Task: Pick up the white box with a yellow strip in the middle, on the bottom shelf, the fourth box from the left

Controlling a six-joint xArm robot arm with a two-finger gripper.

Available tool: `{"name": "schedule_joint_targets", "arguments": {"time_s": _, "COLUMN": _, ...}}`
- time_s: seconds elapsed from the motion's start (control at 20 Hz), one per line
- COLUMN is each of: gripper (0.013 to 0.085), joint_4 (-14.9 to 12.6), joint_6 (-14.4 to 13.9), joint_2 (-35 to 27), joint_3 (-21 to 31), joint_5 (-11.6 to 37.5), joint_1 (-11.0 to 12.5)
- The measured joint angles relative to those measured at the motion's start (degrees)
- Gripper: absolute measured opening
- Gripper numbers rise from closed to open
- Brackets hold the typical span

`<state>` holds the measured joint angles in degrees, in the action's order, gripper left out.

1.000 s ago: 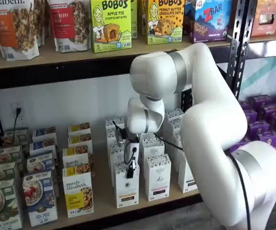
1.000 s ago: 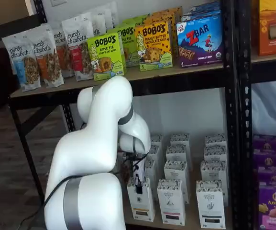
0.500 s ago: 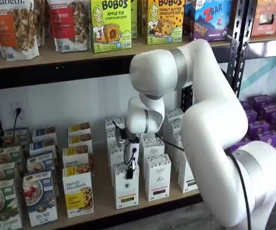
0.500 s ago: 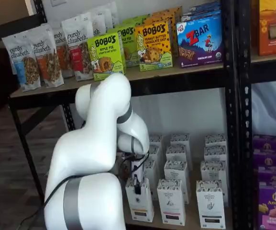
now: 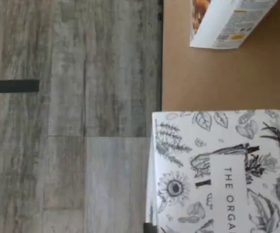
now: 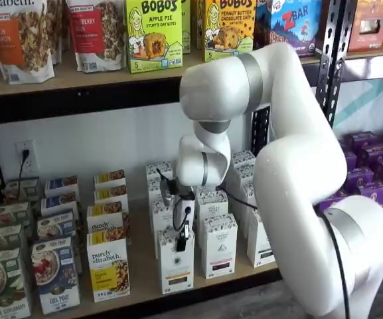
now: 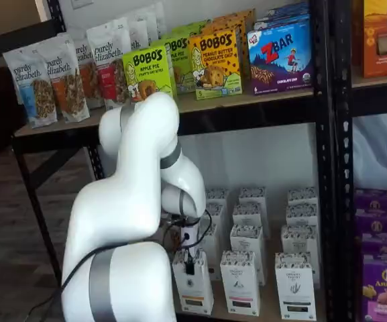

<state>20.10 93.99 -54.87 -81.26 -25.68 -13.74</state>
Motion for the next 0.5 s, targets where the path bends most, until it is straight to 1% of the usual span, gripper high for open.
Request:
{"name": "schedule_joint_targets", "arguments": {"time_s": 0.2, "gripper": 0.049, "joint_4": 0.7, "joint_6": 0.4, "joint_2": 2.8, "joint_3": 4.2, "joint_5": 1.0, "joint_1": -0.4}}
{"name": "schedule_joint_targets", "arguments": {"time_s": 0.35, "gripper": 0.049, "joint_4": 1.0, "joint_6": 0.3, "joint_2": 6.3, "joint_3": 9.9, "joint_5": 2.5, "joint_1": -1.2}}
{"name": "schedule_joint_targets", "arguments": {"time_s": 0.5, "gripper": 0.049, "joint_4": 2.9, "joint_6": 1.5, "joint_2": 9.6, "joint_3": 15.4, "joint_5": 4.5, "joint_1": -2.1}}
